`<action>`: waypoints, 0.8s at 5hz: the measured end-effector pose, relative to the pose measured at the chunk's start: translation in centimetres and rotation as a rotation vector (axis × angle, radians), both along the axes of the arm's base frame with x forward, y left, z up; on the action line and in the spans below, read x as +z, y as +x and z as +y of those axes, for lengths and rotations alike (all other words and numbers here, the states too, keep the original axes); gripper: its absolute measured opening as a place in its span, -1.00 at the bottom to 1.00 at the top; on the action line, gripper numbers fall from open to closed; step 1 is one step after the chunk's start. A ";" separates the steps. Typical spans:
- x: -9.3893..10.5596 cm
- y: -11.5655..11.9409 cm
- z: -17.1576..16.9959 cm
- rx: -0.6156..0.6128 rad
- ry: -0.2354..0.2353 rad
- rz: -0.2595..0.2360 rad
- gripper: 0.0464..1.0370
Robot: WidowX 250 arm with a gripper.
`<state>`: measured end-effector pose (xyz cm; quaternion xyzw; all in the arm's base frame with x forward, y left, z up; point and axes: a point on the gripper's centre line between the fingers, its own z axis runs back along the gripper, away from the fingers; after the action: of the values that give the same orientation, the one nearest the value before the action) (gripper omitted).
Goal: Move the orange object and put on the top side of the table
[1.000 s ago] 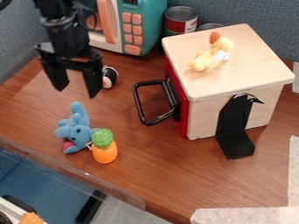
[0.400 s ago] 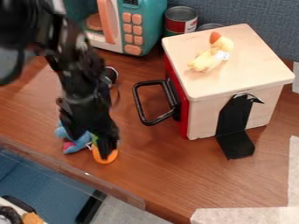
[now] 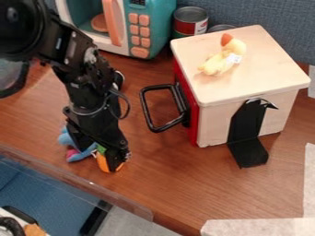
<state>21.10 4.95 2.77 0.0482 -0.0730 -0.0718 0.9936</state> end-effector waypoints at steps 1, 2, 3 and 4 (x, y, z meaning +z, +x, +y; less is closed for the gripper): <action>-0.5 1.0 0.2 0.028 -0.004 0.010 0.93; -1.3 1.3 0.1 0.035 -0.008 0.031 0.86; -1.3 1.4 0.1 0.025 -0.009 0.024 0.30; -0.9 1.2 0.0 0.014 -0.017 0.025 0.12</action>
<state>22.33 4.94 1.83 0.0394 -0.0611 -0.0649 0.9952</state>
